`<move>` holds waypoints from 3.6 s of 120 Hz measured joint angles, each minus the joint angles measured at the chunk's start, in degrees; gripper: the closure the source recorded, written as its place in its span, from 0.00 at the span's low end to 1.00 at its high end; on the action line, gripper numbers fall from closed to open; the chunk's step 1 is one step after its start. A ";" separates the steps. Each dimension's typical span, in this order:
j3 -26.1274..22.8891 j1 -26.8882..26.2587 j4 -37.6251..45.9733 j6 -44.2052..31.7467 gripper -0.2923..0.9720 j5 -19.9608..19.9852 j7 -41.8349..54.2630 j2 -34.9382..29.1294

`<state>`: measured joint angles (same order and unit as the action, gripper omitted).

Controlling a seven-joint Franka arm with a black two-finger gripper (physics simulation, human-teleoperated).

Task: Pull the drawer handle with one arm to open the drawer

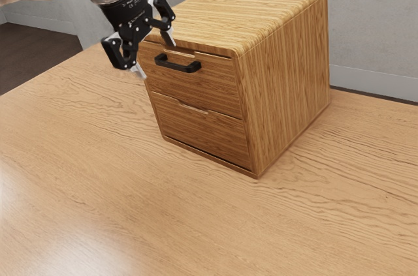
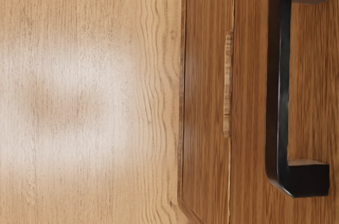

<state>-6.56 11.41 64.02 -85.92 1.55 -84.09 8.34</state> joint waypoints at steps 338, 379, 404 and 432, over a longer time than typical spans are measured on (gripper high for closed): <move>6.48 -0.25 23.99 -37.49 0.70 5.39 14.87 -4.65; 6.48 -0.19 27.40 -37.35 0.72 5.44 14.94 -7.08; 6.44 0.03 29.59 -37.37 0.72 5.47 14.99 -9.28; 6.47 0.07 31.63 -37.42 0.73 5.46 14.97 -10.91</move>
<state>-0.10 11.48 95.65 -123.34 7.01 -69.12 -2.57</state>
